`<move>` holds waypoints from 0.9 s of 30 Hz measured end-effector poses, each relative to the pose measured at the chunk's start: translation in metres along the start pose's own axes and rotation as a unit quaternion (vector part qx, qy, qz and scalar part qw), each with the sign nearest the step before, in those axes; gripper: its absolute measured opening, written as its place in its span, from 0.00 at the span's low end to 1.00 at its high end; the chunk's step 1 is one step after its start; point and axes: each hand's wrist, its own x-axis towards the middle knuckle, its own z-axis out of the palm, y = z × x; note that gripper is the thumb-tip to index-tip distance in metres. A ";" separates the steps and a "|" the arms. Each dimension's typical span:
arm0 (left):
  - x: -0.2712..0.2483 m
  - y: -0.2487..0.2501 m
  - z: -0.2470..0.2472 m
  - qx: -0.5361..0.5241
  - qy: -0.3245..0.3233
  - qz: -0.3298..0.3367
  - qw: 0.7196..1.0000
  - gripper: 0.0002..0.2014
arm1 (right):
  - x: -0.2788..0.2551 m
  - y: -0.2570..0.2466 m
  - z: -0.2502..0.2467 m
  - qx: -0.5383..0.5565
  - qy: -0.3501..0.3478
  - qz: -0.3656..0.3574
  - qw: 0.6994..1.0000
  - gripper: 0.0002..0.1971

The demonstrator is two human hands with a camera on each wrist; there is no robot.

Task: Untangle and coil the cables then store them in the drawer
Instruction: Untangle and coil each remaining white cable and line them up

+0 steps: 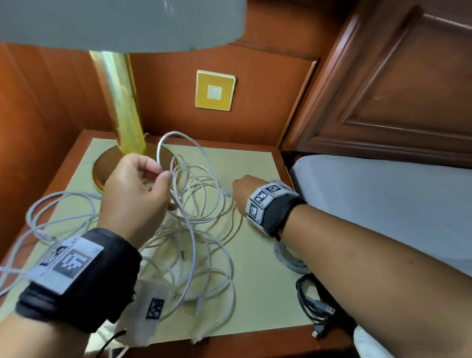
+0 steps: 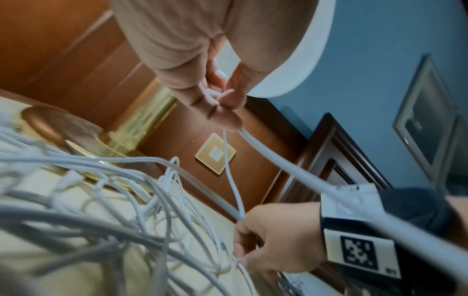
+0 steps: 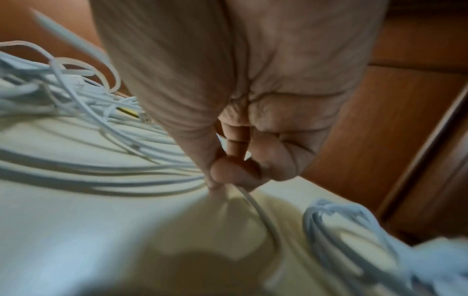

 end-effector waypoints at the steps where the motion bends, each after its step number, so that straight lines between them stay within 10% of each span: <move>1: -0.001 -0.002 -0.007 -0.043 0.004 -0.011 0.999 0.09 | 0.003 -0.003 -0.001 -0.014 -0.012 0.013 1.000 0.05; 7: -0.015 -0.002 -0.035 -0.186 0.001 -0.024 0.982 0.08 | -0.035 -0.023 -0.039 0.184 0.110 0.069 0.974 0.05; 11: -0.034 0.002 -0.049 -0.213 0.006 -0.016 0.977 0.09 | -0.070 -0.051 -0.043 0.496 0.098 0.031 0.862 0.09; 20: -0.116 0.019 -0.090 -0.285 -0.005 0.004 0.958 0.07 | -0.168 -0.079 -0.037 0.361 0.196 0.009 0.912 0.28; 27: -0.190 0.037 -0.120 -0.304 -0.051 0.025 0.951 0.06 | -0.271 -0.114 0.017 0.280 0.051 -0.170 0.943 0.66</move>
